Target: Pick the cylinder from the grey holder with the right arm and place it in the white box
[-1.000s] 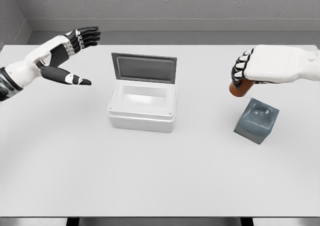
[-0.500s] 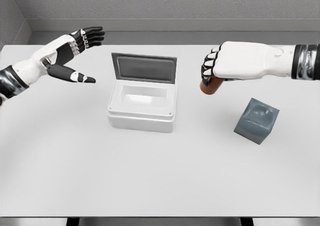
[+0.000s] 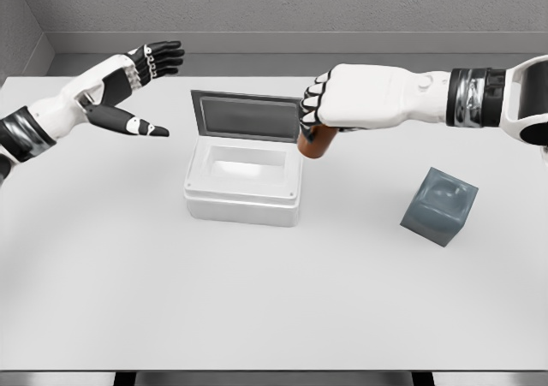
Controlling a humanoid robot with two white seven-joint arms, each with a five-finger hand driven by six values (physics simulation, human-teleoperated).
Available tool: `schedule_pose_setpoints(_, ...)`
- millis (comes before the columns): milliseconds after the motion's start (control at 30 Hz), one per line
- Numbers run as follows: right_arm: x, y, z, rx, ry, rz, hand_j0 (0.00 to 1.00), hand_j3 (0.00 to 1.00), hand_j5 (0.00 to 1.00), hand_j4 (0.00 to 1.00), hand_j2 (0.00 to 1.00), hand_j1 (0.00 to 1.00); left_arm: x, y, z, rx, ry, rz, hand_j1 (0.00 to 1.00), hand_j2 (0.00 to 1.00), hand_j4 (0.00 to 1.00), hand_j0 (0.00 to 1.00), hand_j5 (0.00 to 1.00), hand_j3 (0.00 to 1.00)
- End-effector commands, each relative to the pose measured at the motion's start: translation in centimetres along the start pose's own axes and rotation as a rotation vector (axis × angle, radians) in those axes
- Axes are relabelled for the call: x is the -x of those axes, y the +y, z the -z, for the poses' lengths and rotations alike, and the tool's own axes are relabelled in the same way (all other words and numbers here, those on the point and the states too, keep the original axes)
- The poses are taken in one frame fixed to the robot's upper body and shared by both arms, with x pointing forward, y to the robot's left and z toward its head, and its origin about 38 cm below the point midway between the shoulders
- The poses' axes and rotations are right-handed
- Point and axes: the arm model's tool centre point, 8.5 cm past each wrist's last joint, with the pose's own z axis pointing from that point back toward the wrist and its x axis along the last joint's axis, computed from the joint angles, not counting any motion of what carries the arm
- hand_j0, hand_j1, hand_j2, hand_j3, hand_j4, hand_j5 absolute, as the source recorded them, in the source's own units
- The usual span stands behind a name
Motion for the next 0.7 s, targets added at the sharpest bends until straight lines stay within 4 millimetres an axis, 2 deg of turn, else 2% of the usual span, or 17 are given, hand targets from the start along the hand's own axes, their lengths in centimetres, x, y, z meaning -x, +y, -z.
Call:
schedule_pose_setpoints(0,-0.2,-0.2,1.0,0.019,-0.014,0.009,0.47,0.47,0.47,0.47,0.47,0.47,0.3,-0.2,0.3,-0.005,-0.006,-0.018,1.00,1.00,1.00,1.00,1.00,1.00)
schedule_pose_setpoints(233,0.7,0.7,3.4,0.025,-0.005,0.054,0.47,0.47,0.47,0.47,0.47,0.47,0.5,-0.4,0.6,-0.005,-0.010,-0.027,1.00,1.00,1.00,1.00,1.00,1.00)
schedule_pose_setpoints(333,0.3,1.2,4.7,0.011,-0.024,0.059,0.47,0.47,0.47,0.47,0.47,0.47,0.6,-0.5,0.7,-0.004,-0.010,-0.029,1.00,1.00,1.00,1.00,1.00,1.00)
schedule_pose_setpoints(667,-0.5,1.2,6.0,0.014,-0.052,0.057,0.47,0.47,0.47,0.47,0.47,0.47,0.5,-0.4,0.6,-0.005,-0.010,-0.027,1.00,1.00,1.00,1.00,1.00,1.00)
